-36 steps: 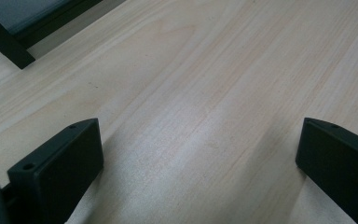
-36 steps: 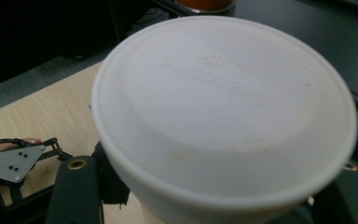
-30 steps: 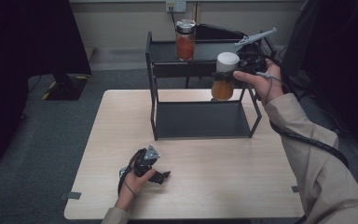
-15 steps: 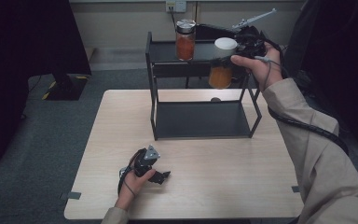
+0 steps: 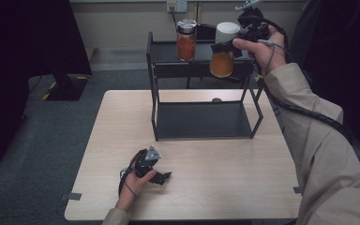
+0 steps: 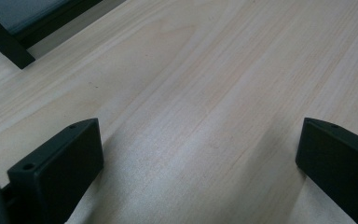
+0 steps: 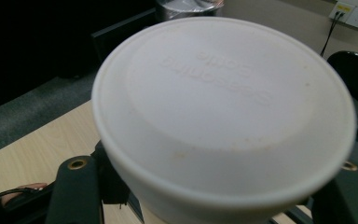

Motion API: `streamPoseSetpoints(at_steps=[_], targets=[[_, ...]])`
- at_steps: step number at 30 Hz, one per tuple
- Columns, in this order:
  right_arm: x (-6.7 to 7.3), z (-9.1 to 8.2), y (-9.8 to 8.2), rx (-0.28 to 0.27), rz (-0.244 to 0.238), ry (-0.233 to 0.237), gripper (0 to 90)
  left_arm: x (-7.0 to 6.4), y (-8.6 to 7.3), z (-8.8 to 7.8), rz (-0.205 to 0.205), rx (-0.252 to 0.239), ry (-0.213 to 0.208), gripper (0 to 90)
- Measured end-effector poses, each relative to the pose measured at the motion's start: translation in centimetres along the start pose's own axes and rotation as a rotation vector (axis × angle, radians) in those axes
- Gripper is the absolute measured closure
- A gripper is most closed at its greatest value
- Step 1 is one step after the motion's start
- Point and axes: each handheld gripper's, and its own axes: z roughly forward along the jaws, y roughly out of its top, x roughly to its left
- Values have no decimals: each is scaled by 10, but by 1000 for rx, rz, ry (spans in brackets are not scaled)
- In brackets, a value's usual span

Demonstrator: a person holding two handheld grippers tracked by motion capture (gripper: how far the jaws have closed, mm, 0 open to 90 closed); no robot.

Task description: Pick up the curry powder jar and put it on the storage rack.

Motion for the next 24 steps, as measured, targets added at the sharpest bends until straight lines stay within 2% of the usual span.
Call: streamPoseSetpoints(at_steps=[10,15,24], targets=[[-9,4,18,-10,23,-39,353,0,0,0,-1,0,0,0],[-10,9,32,6,15,-79,353,0,0,0,0,3,-2,0],[-19,30,43,10,32,-102,353,0,0,0,0,3,-2,0]])
